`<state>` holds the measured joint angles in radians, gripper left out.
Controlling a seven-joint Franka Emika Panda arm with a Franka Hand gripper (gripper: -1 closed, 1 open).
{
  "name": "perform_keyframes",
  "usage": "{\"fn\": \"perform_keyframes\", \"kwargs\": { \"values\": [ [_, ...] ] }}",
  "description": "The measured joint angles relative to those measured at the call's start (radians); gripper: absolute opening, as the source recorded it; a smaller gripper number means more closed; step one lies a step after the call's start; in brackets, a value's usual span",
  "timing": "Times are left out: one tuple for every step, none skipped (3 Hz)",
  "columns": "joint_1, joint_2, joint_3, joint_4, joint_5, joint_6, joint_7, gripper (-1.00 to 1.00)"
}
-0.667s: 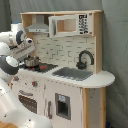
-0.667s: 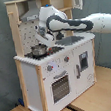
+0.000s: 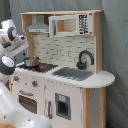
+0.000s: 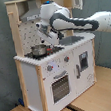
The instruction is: Play with the kitchen
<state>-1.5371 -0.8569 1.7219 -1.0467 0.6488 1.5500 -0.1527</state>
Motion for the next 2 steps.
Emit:
{"fn": "perform_keyframes", "kwargs": {
  "values": [
    [0.058, 0.0, -0.038, 0.0, -0.08, -0.032, 0.002, 1.0],
    [0.103, -0.001, -0.041, 0.0, -0.184, -0.039, 0.004, 1.0]
  ]
}}
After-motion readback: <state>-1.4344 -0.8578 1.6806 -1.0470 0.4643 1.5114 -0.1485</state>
